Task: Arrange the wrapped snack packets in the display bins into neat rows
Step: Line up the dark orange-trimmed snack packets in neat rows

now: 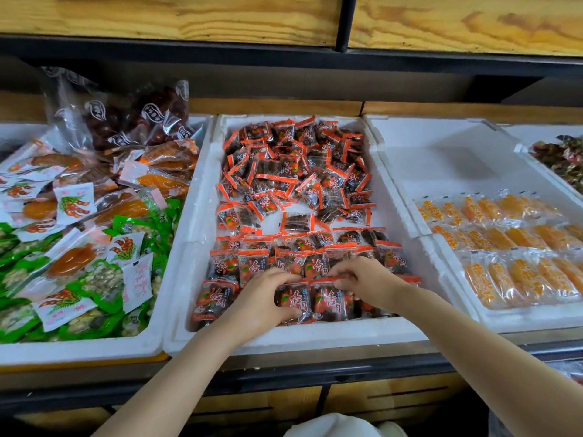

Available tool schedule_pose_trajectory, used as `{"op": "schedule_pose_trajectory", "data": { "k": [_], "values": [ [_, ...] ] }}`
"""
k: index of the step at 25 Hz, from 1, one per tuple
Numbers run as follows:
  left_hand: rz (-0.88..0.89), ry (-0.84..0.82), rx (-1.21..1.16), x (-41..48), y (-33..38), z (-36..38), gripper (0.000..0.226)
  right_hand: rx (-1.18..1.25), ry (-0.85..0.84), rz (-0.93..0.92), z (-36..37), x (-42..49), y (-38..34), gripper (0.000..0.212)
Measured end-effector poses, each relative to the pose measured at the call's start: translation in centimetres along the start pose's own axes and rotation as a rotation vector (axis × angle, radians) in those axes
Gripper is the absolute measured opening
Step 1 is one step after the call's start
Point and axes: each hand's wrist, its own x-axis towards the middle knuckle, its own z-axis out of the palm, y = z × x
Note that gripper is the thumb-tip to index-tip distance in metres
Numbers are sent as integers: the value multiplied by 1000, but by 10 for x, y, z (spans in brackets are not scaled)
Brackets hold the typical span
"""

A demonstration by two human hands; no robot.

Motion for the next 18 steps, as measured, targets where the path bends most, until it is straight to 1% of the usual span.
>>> {"op": "schedule_pose_trajectory", "data": {
  "k": [2, 4, 6, 7, 8, 11, 13, 15, 18],
  "values": [
    [30, -15, 5, 0, 1, -3, 55, -113, -24, -48, -4, -2, -2, 26],
    [67, 24, -8, 8, 4, -13, 47, -190, 59, -84, -12, 0, -6, 30],
    [59, 131, -24, 26, 1, -29, 44, -126, 216, -113, -22, 9, -9, 32],
    [33, 185, -29, 40, -4, -38, 43, -82, 269, -120, -27, 19, -9, 33],
    [-5, 232, -21, 56, -12, -45, 44, -59, 287, -123, -31, 33, -9, 35],
    [-180, 337, 52, 102, -44, -59, 56, -64, 243, -134, -32, 81, -7, 41],
    [-290, 362, 113, 122, -60, -61, 67, -75, 209, -138, -27, 114, -8, 44],
    [-321, 378, 145, 134, -62, -60, 75, -119, 158, -113, -20, 141, -10, 50],
    [-345, 408, 18, 147, -53, -63, 93, -277, 85, -49, -12, 168, -12, 60]
  ]
}}
